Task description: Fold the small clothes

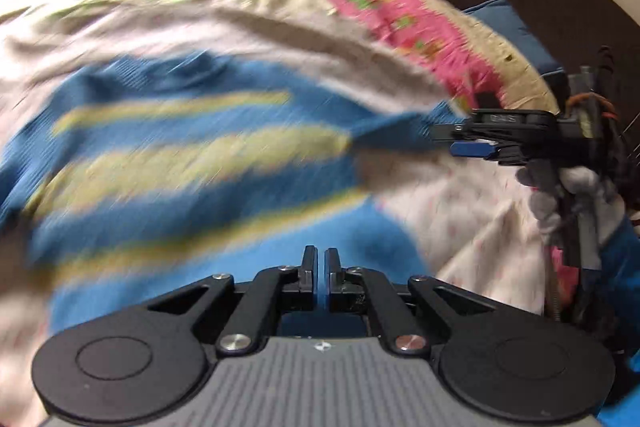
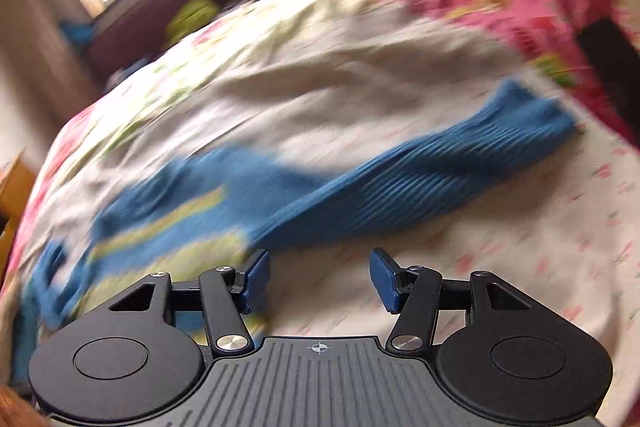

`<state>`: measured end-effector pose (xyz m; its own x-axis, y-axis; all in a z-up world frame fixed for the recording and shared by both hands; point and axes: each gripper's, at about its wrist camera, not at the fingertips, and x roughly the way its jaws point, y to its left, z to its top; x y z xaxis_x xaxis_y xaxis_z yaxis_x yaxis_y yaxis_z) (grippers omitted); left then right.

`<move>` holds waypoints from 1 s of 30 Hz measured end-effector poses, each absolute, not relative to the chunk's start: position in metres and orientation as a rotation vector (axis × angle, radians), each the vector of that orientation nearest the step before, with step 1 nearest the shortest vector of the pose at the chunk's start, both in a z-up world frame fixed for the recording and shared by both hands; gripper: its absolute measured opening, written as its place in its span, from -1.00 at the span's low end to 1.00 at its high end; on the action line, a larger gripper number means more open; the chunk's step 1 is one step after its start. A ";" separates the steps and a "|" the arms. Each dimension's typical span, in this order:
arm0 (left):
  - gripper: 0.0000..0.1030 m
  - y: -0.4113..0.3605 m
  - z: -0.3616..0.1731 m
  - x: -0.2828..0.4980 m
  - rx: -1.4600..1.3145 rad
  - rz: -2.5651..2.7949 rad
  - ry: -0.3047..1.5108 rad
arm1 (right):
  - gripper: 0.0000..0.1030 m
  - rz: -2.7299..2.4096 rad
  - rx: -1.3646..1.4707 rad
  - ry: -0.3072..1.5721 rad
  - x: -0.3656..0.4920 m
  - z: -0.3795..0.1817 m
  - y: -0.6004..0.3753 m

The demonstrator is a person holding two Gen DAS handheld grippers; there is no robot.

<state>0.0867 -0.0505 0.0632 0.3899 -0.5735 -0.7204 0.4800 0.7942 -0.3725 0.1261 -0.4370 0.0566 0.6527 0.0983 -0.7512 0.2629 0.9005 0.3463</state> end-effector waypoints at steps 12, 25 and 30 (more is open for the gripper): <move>-0.68 -0.143 0.017 0.126 -0.133 -0.788 1.008 | 0.16 -0.478 0.702 0.936 0.232 0.001 -0.541; -0.66 -0.094 0.013 0.096 -0.220 -0.737 1.005 | -0.79 -0.559 0.446 0.963 0.238 0.007 -0.518; -0.63 -0.068 0.028 0.084 -0.251 -0.720 0.942 | -0.81 -0.397 0.458 0.761 0.221 0.067 -0.482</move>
